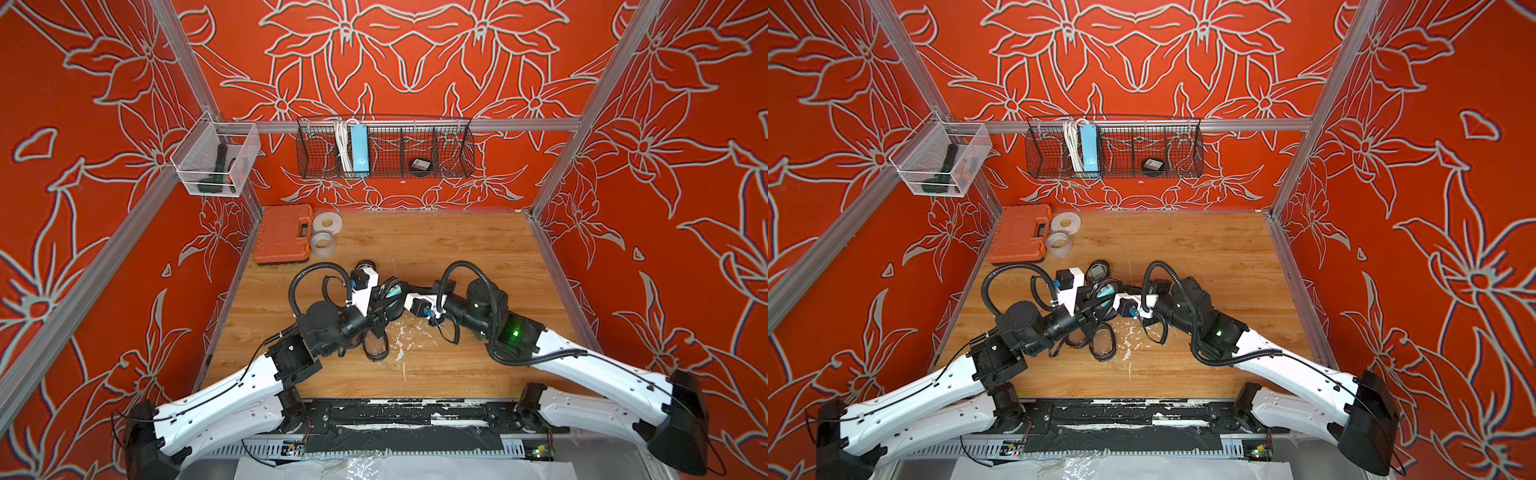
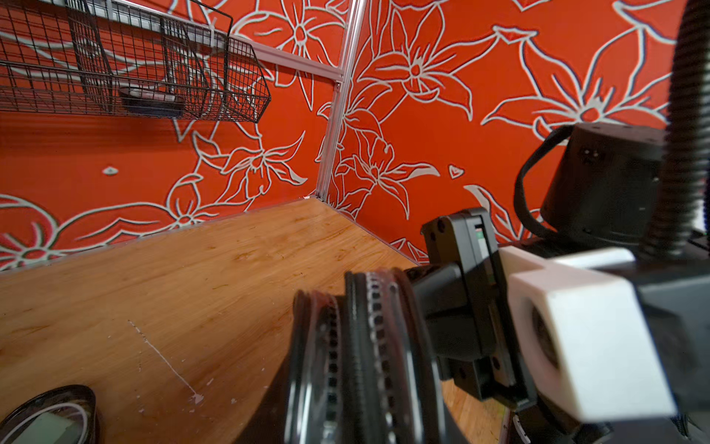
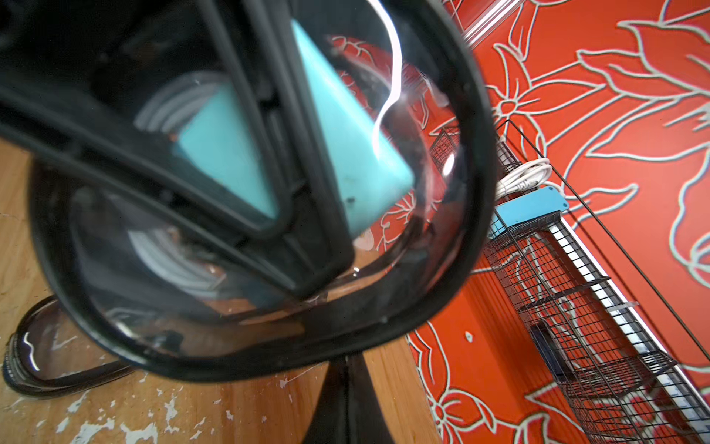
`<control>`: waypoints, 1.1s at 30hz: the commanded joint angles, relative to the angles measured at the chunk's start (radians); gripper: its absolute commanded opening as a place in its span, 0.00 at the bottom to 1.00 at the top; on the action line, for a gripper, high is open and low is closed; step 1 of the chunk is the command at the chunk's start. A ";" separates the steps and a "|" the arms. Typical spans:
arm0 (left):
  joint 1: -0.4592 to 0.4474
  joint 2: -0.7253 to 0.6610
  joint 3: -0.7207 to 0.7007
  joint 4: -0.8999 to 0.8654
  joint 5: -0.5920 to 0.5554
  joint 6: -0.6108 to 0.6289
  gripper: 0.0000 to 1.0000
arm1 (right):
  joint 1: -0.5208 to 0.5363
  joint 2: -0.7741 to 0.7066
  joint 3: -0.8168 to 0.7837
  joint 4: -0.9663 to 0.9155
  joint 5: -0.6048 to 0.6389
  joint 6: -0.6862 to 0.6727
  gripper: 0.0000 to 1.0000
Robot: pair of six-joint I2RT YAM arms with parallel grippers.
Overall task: Pack away charging kits
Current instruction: Zip the zipper on the storage bag.
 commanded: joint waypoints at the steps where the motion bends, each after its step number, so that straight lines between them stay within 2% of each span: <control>1: -0.004 0.018 -0.017 -0.077 0.067 0.014 0.00 | -0.042 -0.012 0.092 0.077 0.054 -0.050 0.00; 6: -0.004 0.044 -0.018 -0.076 0.039 0.016 0.00 | -0.065 -0.013 0.138 0.044 0.013 -0.090 0.00; 14: -0.003 0.113 0.006 -0.084 0.073 0.027 0.00 | -0.068 -0.044 0.192 0.033 -0.055 -0.103 0.00; 25: -0.003 0.100 -0.005 -0.081 0.112 0.026 0.00 | -0.107 -0.019 0.276 0.008 0.030 -0.168 0.00; 29: -0.003 0.113 0.001 -0.077 0.120 0.027 0.00 | -0.136 -0.038 0.291 -0.026 -0.027 -0.147 0.00; 33: -0.004 0.144 0.014 -0.080 0.144 0.029 0.00 | -0.135 -0.054 0.262 -0.022 -0.146 -0.131 0.00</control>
